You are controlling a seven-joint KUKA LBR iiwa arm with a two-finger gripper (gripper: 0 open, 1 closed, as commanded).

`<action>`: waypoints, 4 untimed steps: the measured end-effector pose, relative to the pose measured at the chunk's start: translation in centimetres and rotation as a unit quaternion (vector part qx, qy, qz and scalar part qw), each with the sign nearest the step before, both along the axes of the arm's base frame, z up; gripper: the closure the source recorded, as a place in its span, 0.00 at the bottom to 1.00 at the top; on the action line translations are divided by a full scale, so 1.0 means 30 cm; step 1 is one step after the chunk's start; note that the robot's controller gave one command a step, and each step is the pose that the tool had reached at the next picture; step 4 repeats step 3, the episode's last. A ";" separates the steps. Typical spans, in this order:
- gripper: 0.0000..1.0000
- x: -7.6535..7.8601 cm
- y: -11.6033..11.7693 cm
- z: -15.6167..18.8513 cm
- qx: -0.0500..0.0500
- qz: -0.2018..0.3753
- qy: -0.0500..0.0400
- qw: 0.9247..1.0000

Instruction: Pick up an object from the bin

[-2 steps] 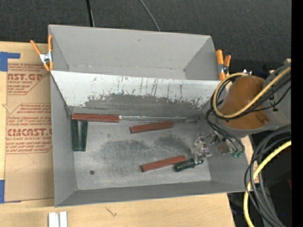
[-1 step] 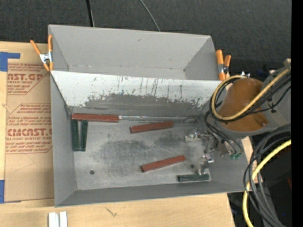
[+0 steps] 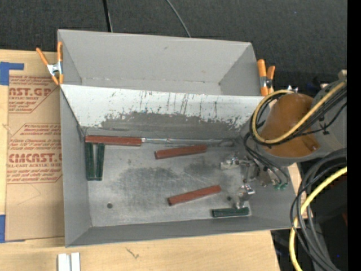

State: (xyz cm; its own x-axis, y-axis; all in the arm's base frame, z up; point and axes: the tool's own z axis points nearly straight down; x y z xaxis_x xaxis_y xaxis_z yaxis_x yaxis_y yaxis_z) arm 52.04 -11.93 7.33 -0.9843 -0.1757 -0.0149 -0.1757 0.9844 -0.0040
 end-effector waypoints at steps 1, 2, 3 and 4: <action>1.00 -0.025 0.209 0.009 -0.002 0.165 -0.004 0.986; 1.00 -0.025 0.209 0.009 -0.002 0.165 -0.004 0.986; 1.00 -0.044 0.186 0.592 -0.002 0.147 0.003 0.989; 1.00 -0.044 0.186 0.592 -0.002 0.147 0.003 0.989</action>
Offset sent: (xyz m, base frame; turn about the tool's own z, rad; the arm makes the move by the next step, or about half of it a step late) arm 0.0000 0.0000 0.0000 0.0000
